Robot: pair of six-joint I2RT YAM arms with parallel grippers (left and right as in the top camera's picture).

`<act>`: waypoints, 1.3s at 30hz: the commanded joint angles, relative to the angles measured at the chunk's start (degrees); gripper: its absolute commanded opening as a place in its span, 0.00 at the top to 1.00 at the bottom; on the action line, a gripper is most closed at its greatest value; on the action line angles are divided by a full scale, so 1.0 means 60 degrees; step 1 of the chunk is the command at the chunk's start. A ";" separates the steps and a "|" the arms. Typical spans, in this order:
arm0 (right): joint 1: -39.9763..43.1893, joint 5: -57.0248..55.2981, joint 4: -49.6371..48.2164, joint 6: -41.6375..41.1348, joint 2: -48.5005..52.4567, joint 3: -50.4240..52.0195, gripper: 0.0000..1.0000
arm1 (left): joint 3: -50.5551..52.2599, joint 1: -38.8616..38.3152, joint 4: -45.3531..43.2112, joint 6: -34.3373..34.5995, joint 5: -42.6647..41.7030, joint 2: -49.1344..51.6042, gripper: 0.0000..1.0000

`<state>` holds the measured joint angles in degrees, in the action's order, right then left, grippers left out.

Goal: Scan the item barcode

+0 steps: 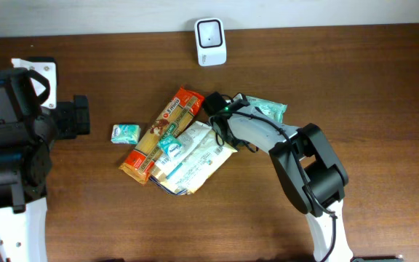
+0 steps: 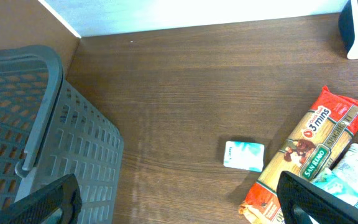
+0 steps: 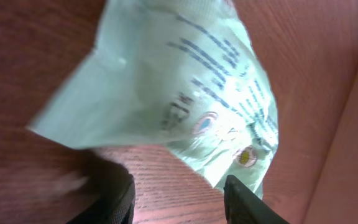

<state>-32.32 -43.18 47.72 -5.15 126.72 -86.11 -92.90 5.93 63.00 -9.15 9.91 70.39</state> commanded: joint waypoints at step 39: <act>0.5577 1.2083 -0.0426 0.0466 0.0382 -0.0484 0.54 | -0.0022 0.0040 -0.0015 0.0153 0.0004 -0.0036 0.01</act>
<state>0.99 33.54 45.54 -2.59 127.57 -91.22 -92.90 5.93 63.00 -9.15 9.91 70.39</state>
